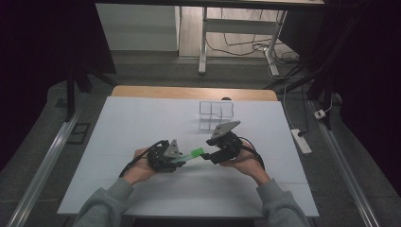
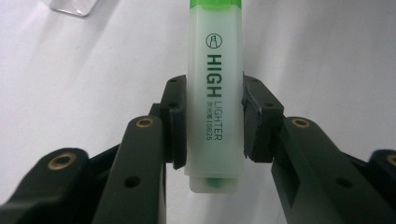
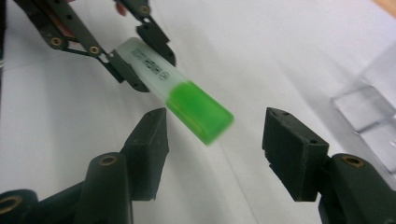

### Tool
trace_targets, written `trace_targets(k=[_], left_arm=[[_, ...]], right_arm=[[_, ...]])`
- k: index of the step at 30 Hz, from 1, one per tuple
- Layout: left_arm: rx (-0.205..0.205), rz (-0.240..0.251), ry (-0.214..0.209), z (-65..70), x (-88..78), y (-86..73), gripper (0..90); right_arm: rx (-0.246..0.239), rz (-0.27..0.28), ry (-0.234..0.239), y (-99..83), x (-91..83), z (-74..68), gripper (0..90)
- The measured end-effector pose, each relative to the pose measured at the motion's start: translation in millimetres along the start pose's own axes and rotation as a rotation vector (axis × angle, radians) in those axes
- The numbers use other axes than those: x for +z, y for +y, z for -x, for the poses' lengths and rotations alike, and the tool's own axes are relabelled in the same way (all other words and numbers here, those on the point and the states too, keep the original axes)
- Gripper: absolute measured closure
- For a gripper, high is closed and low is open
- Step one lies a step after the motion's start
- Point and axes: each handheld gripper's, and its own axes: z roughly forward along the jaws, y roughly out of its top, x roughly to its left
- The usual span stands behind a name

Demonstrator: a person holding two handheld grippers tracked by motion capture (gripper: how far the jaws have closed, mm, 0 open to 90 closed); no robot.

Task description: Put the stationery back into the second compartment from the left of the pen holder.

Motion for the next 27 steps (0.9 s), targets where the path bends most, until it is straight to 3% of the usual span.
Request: trace_targets(k=[9,17,27], left_arm=[[-0.055,0.025,0.022,-7.4,-3.8,-4.7,64.9],[-0.13,0.092,0.043,-13.6,-9.4,-9.6,64.9],[-0.157,0.134,0.074,-15.3,-14.0,-11.0,64.9]], right_arm=[[0.049,0.017,-0.039,-4.3,-4.7,5.3,38.4],[0.111,0.037,-0.046,-7.7,-7.4,9.8,35.3],[0.157,0.037,-0.054,-12.8,-4.2,13.0,32.9]])
